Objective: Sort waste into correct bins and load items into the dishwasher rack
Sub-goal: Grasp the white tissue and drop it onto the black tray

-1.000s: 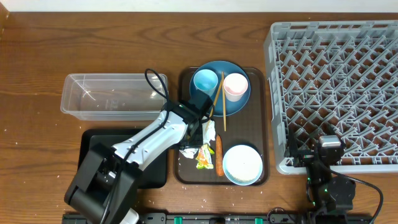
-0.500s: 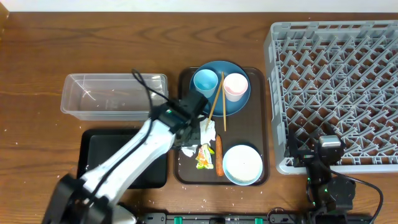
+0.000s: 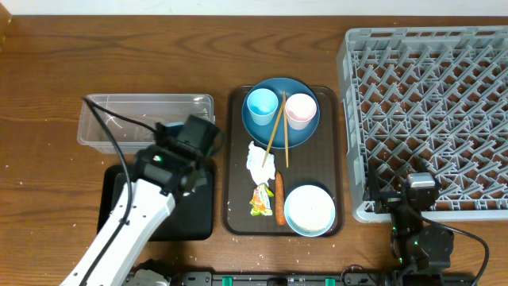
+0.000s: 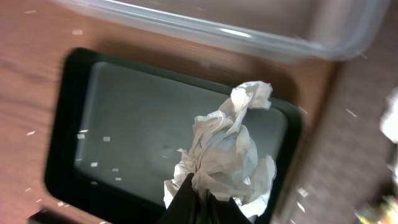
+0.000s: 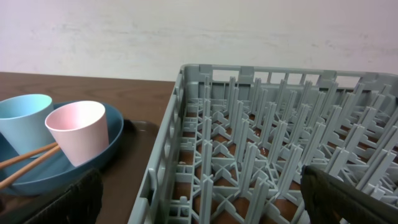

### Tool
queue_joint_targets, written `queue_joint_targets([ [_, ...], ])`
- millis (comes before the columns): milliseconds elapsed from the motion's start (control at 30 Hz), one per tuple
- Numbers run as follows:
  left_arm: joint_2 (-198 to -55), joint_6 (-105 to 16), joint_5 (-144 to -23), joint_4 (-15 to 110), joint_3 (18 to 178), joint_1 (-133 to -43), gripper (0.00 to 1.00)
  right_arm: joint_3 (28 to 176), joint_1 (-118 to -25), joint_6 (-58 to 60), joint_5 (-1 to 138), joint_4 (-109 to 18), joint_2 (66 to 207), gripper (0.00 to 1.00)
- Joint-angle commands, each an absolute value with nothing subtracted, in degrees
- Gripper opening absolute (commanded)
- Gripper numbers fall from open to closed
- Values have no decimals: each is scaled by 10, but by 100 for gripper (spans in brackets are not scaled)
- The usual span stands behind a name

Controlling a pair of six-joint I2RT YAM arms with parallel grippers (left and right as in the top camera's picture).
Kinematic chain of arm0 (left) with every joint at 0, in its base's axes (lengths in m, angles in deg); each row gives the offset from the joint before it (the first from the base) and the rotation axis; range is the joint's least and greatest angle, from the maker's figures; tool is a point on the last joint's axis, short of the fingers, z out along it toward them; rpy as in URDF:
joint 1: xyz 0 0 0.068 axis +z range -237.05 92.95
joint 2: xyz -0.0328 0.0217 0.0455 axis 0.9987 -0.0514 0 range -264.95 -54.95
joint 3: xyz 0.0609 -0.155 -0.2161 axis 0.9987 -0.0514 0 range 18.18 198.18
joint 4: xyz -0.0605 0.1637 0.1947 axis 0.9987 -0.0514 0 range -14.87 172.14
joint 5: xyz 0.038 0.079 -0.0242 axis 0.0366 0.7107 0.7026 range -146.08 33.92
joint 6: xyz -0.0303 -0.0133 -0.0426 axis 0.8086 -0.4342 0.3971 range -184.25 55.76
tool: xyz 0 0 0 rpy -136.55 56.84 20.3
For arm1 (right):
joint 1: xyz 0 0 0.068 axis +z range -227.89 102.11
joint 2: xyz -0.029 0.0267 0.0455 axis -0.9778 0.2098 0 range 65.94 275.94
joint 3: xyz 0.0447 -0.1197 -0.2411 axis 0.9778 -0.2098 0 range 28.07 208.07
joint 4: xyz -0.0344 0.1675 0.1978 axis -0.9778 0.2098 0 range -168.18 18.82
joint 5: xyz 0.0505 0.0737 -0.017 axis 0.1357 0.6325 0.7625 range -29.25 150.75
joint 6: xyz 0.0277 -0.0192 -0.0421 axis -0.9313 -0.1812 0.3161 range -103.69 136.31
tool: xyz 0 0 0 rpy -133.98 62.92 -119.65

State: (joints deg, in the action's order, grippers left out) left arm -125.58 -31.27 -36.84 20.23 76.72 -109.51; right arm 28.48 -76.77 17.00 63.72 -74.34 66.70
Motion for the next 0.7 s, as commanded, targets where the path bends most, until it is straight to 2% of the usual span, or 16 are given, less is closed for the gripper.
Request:
queue_joint_targets([
  [0,-1266,-314,-331,201,753,-1058,6,284,-770,172,638,-741,667,99],
  [333,-1284,-309,-331,248,674,-987,13,284,-770,172,638,-741,667,99],
  [367,-1284,-309,-331,250,671,-984,17,284,-770,172,638,-741,667,99],
  [467,-1283,-309,-331,251,671,-981,64,284,-770,172,638,-741,667,99],
  [500,-1283,-309,-331,252,671,-981,76,284,-770,172,638,-741,667,99],
  [600,-1282,-309,-340,252,673,-981,88,284,-770,172,638,-741,667,99],
  [667,-1280,-313,-360,250,683,-981,90,284,-770,172,638,-741,667,99],
])
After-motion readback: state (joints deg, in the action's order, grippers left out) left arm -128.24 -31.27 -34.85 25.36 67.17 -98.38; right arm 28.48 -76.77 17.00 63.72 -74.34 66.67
